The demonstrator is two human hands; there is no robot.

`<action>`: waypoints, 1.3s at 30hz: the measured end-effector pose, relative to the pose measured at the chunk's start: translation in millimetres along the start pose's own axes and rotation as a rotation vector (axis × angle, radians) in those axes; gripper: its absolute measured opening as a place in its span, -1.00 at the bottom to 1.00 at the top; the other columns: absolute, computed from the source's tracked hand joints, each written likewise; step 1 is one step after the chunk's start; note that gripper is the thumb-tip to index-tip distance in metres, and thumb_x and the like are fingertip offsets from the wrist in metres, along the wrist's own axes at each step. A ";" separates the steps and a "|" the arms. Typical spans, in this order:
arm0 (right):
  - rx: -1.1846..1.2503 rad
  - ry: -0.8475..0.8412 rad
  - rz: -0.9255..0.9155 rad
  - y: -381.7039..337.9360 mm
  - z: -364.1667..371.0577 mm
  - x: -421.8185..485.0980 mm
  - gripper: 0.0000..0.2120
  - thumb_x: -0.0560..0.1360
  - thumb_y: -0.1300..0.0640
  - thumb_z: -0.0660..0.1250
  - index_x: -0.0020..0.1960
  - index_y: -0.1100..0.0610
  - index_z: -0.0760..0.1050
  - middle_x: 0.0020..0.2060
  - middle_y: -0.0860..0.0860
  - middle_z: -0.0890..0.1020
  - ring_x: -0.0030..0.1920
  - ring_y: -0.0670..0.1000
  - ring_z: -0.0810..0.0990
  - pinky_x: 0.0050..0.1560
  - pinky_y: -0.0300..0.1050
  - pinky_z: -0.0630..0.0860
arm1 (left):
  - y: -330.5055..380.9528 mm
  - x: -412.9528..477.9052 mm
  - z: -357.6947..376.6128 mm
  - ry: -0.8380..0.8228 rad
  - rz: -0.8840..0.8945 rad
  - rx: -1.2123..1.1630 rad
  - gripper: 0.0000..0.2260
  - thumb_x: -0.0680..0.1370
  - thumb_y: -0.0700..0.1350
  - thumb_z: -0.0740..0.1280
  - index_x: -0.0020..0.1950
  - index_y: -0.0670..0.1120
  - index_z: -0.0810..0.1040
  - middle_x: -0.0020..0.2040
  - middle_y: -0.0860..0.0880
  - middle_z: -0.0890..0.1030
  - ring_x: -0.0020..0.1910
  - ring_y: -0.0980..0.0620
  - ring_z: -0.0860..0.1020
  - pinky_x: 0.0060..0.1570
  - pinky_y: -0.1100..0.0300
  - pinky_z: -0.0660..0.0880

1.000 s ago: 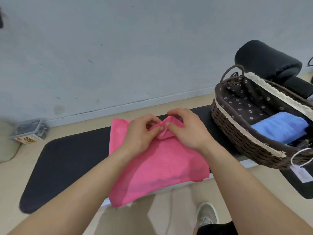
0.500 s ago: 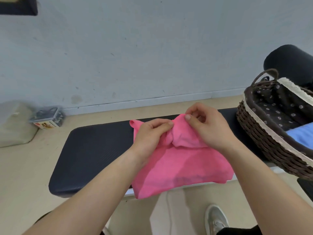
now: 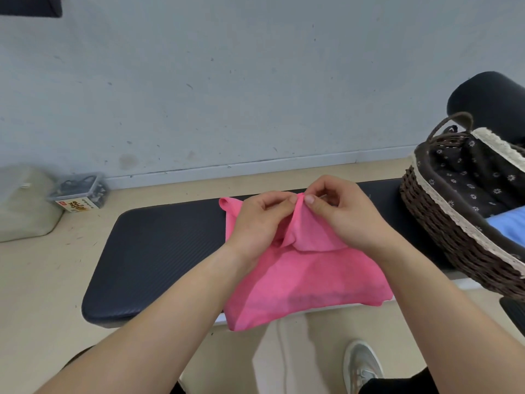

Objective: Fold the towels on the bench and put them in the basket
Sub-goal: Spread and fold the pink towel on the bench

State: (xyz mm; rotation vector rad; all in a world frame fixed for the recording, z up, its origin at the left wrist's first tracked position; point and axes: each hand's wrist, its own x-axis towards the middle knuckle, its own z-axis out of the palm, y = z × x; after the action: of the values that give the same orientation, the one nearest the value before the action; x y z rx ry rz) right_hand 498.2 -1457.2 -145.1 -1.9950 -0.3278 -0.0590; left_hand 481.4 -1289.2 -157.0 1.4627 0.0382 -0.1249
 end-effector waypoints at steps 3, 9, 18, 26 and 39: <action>0.000 0.034 0.011 1.1 3.8 0.4 -0.92 0.56 0.16 0.37 -0.11 0.05 0.57 -0.22 -0.11 0.63 -0.11 0.07 0.59 -0.12 -0.18 0.49 | -1.0 0.3 -1.6 0.004 0.002 0.020 -0.82 0.60 -0.17 0.35 0.11 -0.23 0.68 -0.10 -0.19 0.69 -0.21 0.04 0.56 -0.35 0.29 0.43; -0.002 0.099 0.031 3.6 10.2 -1.4 -0.93 0.55 0.13 0.38 -0.10 0.00 0.54 -0.21 -0.10 0.64 -0.12 0.09 0.61 -0.03 -0.04 0.54 | -1.8 -1.5 -2.0 -0.033 0.046 0.066 -0.81 0.62 -0.18 0.31 0.07 -0.24 0.69 -0.15 -0.15 0.68 -0.24 0.08 0.55 -0.32 0.28 0.44; -0.178 0.113 0.007 0.3 9.5 -2.9 -0.86 0.58 0.20 0.30 -0.07 0.00 0.57 -0.24 -0.18 0.60 -0.21 -0.31 0.51 -0.24 -0.50 0.33 | -7.0 -4.6 -6.7 -0.128 0.227 0.638 -0.56 0.37 -0.06 0.58 0.10 0.01 0.42 -0.12 0.08 0.57 -0.20 0.19 0.49 -0.22 0.33 0.40; -0.148 0.288 0.142 12.5 -1.7 4.7 -0.91 0.66 0.13 0.19 0.05 0.02 0.46 -0.16 -0.23 0.52 -0.10 -0.14 0.49 -0.16 -0.26 0.33 | -20.0 14.0 -72.8 -0.098 0.320 1.263 -0.44 0.35 0.16 0.49 0.24 0.11 0.32 0.15 0.12 0.58 0.17 0.06 0.51 0.25 0.06 0.34; -0.176 0.369 0.278 35.6 -10.7 10.6 -0.91 0.65 0.12 0.17 0.07 0.02 0.45 -0.12 -0.12 0.53 -0.01 -0.01 0.50 -0.04 -0.17 0.30 | -32.8 45.8 -121.9 0.095 0.292 1.278 -0.81 0.51 0.04 0.38 0.12 0.11 0.56 0.18 0.07 0.51 0.25 -0.05 0.39 0.19 0.01 0.41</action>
State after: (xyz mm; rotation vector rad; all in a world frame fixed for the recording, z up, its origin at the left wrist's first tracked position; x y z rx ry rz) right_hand 518.6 -1478.9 -169.8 -2.1344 0.1977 -0.2829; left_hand 529.5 -1174.3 -207.3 2.7257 -0.2179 0.2083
